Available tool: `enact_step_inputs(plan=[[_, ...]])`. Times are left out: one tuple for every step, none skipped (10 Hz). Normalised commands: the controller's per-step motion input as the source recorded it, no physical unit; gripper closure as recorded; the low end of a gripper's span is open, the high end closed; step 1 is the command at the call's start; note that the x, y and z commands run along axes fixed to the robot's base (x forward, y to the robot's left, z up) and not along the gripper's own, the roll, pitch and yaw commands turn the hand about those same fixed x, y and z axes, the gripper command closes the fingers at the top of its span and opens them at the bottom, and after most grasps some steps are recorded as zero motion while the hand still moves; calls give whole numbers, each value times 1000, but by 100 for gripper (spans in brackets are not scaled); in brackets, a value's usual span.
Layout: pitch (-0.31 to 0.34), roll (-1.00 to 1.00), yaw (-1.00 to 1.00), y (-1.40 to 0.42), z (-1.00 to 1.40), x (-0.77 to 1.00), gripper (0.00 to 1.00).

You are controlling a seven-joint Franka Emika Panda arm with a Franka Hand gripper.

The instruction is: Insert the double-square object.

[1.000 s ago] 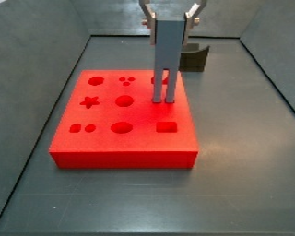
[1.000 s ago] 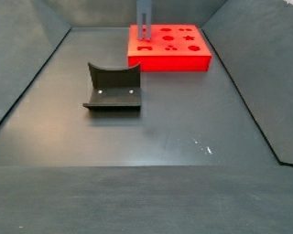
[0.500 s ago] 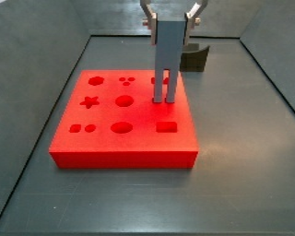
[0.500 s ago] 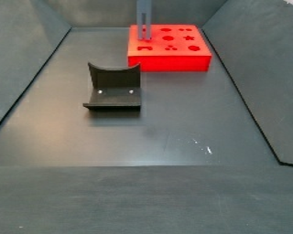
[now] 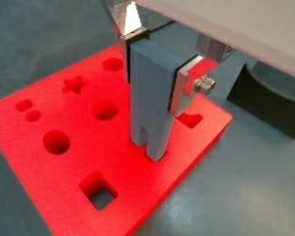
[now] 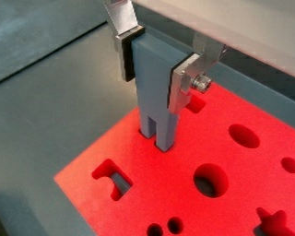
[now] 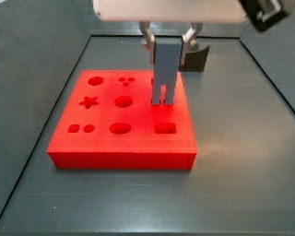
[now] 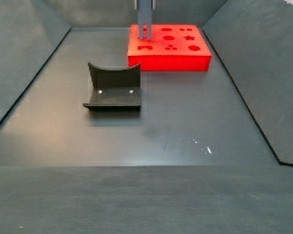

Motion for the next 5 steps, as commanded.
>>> enact_step_inputs(plan=[[-67, 0, 14, -80, -437, 69, 100], [-97, -30, 0, 0, -317, 9, 100], [-90, -54, 0, 0, -106, 0, 100], [-16, 0, 0, 0, 0, 0, 100], [0, 0, 0, 0, 0, 0, 100]])
